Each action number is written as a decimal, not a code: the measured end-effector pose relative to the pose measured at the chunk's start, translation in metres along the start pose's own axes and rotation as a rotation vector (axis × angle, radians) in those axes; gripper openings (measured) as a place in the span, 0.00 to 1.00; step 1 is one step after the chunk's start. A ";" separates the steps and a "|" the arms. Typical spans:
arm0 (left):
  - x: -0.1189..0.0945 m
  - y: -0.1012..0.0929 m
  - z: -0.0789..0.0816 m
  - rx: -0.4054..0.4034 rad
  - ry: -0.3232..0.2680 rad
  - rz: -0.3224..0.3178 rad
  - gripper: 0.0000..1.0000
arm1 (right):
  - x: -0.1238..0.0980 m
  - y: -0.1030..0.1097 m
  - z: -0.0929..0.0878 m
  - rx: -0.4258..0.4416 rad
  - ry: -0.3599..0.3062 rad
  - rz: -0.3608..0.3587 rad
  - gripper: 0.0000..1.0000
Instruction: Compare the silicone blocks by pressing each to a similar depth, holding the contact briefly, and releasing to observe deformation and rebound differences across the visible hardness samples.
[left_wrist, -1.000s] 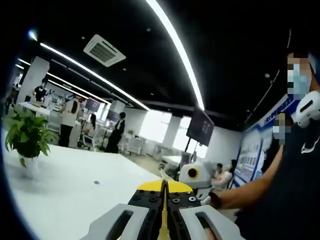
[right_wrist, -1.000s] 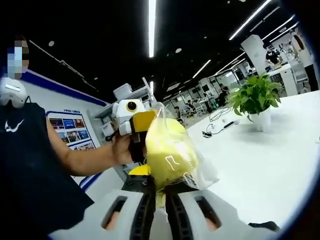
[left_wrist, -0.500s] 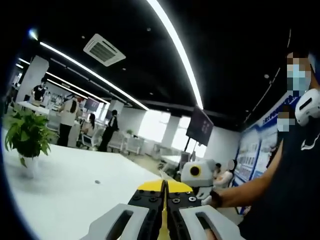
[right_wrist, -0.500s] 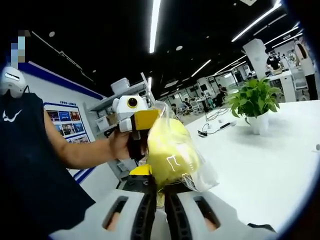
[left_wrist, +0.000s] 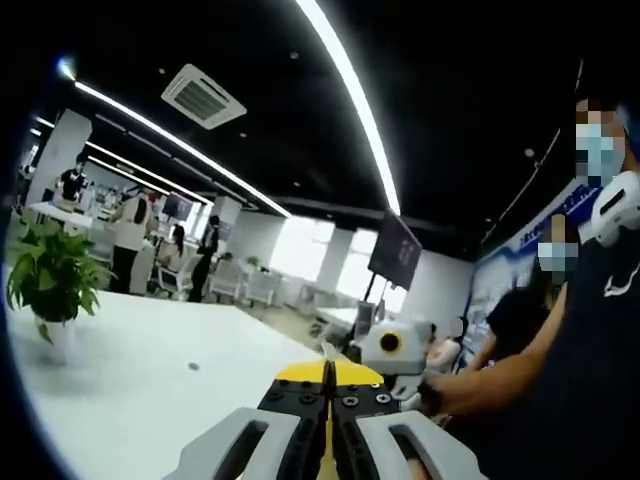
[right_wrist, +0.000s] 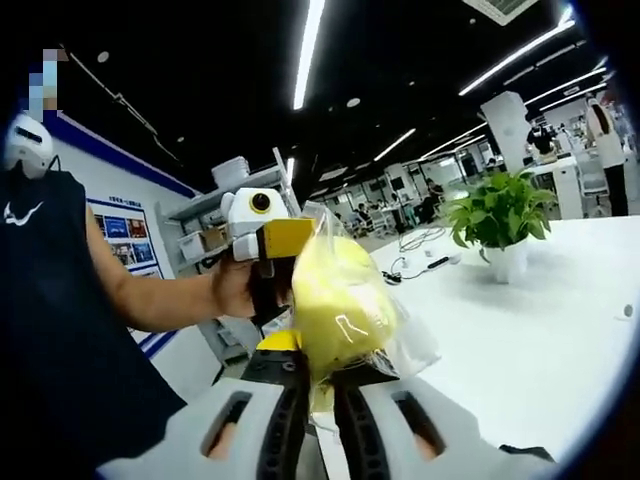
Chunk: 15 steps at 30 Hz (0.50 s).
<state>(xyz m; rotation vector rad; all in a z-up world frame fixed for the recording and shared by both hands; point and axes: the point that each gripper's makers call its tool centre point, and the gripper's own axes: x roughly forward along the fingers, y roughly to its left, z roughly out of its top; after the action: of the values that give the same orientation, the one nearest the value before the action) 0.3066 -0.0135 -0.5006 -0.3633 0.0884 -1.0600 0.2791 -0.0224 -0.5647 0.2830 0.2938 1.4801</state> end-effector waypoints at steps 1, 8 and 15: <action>0.001 0.000 0.000 0.004 0.002 -0.004 0.00 | -0.001 -0.001 0.001 0.001 -0.001 -0.002 0.05; 0.016 -0.005 0.005 0.030 0.018 -0.004 0.00 | -0.011 -0.011 0.010 -0.039 -0.037 -0.049 0.07; 0.027 -0.012 0.003 0.025 0.002 -0.010 0.00 | -0.025 -0.015 0.013 -0.049 -0.074 -0.058 0.10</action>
<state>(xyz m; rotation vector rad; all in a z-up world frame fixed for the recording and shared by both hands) 0.3108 -0.0415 -0.4908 -0.3407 0.0757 -1.0701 0.2958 -0.0489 -0.5573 0.2873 0.2045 1.4140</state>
